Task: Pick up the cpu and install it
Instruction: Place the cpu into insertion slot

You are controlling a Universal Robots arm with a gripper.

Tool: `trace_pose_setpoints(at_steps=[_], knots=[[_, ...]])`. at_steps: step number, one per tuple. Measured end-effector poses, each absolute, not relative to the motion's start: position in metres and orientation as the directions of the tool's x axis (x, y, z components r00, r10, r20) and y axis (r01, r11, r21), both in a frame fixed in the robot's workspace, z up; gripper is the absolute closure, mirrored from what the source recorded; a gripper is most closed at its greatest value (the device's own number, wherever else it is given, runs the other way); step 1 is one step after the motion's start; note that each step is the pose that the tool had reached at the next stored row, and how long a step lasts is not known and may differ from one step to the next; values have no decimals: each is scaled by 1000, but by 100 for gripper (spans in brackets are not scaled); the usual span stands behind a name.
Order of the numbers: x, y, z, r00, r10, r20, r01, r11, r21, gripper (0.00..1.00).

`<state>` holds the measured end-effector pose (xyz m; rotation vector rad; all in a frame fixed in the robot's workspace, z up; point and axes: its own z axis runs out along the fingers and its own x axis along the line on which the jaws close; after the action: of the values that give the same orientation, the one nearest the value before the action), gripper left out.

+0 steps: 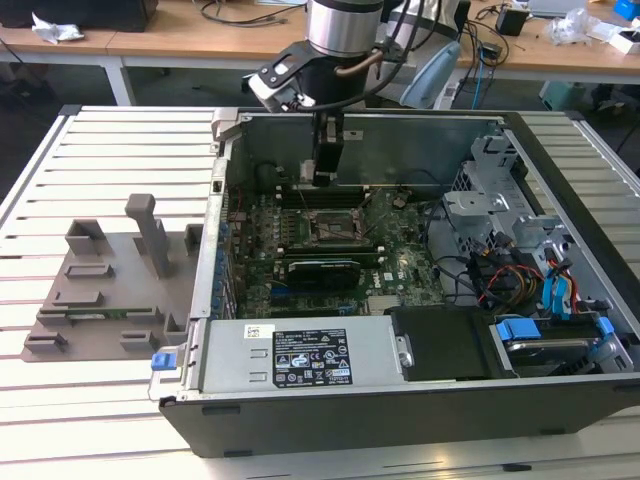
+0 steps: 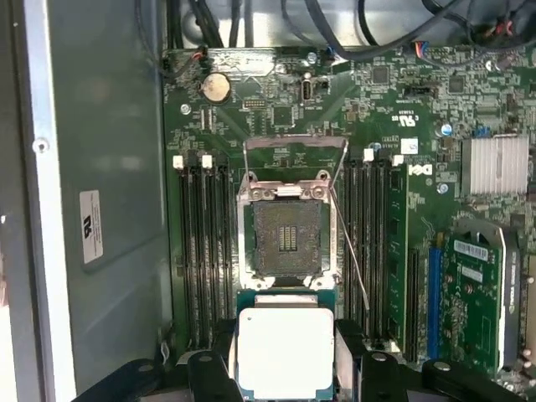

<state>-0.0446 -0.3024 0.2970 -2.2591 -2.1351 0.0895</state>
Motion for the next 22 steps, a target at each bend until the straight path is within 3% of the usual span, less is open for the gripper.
trace_pose_setpoints(at_steps=[22], knots=[[-45,-302,297,354,935,-20,933,-355,-63,45]])
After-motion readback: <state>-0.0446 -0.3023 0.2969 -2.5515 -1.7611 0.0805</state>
